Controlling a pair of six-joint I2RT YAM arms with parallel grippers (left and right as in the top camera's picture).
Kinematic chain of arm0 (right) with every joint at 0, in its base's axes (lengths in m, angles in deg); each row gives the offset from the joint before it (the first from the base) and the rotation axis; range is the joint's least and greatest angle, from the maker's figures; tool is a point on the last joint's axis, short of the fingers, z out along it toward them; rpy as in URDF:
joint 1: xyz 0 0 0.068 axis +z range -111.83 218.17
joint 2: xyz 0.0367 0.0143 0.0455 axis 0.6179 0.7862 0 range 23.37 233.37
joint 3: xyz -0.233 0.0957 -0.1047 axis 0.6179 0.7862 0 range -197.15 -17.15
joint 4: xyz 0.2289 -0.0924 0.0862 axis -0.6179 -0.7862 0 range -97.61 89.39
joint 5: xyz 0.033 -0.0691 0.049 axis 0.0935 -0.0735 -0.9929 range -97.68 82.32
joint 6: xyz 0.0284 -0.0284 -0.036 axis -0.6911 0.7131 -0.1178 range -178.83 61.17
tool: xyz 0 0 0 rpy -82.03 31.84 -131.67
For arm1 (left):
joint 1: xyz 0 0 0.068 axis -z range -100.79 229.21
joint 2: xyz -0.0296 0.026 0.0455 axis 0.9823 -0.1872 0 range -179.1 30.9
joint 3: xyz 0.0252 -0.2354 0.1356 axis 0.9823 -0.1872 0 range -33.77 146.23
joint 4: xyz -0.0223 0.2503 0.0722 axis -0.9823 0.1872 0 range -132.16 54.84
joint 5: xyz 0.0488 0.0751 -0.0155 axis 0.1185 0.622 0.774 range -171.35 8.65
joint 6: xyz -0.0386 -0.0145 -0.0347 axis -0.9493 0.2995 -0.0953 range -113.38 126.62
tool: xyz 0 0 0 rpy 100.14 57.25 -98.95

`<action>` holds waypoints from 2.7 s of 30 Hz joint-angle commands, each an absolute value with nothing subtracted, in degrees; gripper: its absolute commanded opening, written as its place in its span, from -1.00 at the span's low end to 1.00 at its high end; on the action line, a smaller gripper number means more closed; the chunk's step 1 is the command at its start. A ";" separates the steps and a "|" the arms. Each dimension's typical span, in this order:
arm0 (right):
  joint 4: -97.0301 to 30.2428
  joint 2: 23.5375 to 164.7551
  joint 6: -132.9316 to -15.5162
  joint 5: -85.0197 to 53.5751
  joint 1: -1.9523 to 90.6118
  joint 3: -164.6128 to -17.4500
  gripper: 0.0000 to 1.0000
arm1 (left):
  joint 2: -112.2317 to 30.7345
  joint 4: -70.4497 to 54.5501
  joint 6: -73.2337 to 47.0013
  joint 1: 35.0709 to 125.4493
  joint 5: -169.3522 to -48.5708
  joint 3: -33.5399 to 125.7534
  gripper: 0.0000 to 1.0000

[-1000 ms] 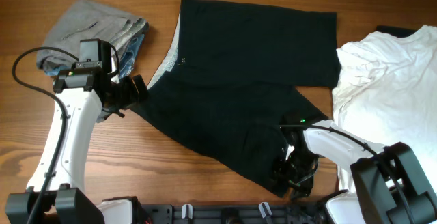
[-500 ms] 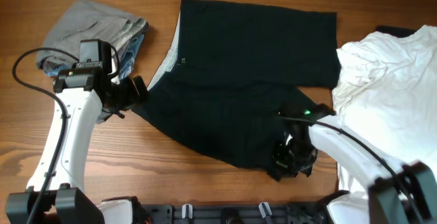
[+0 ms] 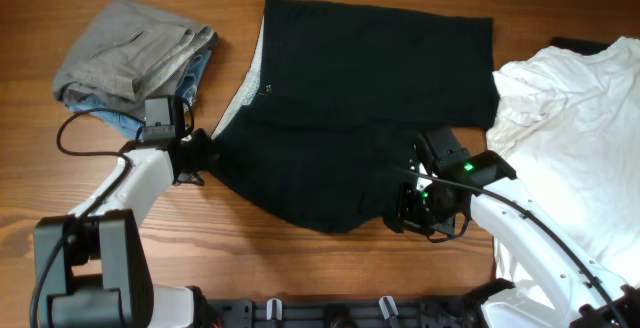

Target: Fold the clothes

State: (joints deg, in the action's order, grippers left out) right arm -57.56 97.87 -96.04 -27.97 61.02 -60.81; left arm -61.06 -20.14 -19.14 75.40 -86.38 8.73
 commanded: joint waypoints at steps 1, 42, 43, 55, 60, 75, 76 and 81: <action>-57.62 96.91 -95.01 -25.59 61.08 -62.28 -0.91 | -64.98 -16.27 -19.14 75.18 -85.99 6.92 -0.92; -23.59 127.58 -87.21 0.92 46.33 -96.70 0.82 | -64.67 -34.84 -23.44 79.03 -85.20 29.80 0.94; -25.32 127.42 -85.17 0.97 46.33 -96.70 0.88 | -64.67 -33.25 -23.42 78.96 -85.31 29.80 0.99; -46.76 130.59 -75.38 -6.92 39.79 -89.71 0.60 | -64.69 1.31 -13.91 79.03 -88.57 29.78 1.00; -47.17 130.86 -64.19 -29.85 32.45 -88.79 0.71 | -64.69 2.29 -9.15 79.62 -93.14 29.78 1.00; -49.97 112.87 -69.66 -18.36 28.67 -87.76 0.55 | -64.69 3.73 -8.73 82.39 -93.60 29.78 1.00; -49.08 112.08 -67.78 -20.35 28.67 -87.76 0.60 | -64.69 3.86 -8.71 82.46 -94.25 29.78 1.00; -40.60 115.40 -66.73 -25.77 29.48 -87.74 0.50 | -64.69 3.71 -8.52 86.59 -94.38 29.78 1.00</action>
